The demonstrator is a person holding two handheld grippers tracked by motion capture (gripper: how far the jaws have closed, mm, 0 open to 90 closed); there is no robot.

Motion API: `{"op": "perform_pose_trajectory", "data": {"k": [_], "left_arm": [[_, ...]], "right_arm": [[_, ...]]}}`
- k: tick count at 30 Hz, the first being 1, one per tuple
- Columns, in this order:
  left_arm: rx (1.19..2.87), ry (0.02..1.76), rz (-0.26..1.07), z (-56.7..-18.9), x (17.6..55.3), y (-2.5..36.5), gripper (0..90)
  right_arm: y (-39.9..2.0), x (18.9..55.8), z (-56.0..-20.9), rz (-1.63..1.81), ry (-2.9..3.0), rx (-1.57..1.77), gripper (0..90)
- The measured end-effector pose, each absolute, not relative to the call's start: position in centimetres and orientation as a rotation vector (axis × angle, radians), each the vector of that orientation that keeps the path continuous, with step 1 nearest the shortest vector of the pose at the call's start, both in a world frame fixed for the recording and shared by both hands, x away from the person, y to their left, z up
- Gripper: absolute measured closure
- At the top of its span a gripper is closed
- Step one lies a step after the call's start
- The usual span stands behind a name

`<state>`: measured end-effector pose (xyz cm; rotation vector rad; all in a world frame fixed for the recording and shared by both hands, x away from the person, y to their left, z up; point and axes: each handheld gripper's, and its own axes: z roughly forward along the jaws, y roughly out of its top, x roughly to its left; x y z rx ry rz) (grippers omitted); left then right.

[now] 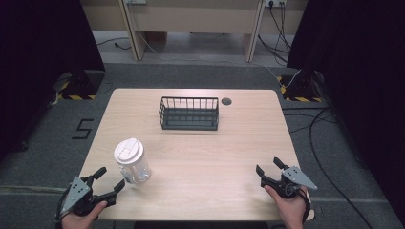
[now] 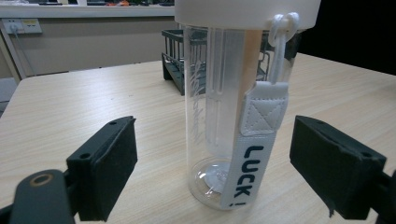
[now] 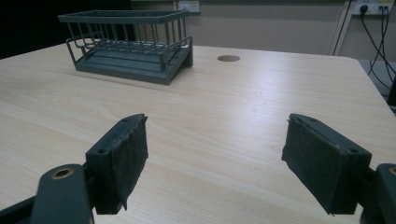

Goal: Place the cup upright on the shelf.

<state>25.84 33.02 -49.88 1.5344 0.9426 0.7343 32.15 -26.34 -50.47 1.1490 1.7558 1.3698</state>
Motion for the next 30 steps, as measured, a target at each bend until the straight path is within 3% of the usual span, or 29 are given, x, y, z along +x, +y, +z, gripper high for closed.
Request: {"op": "perform_pose_trajectory", "data": {"k": [30], "left_arm": [[1.570, 0.883, 0.701, -47.7, 28.4, 30.5, 14.3]], "right_arm": [[-27.1, 31.2, -50.3, 1.422, 1.699, 1.204, 22.3]]}}
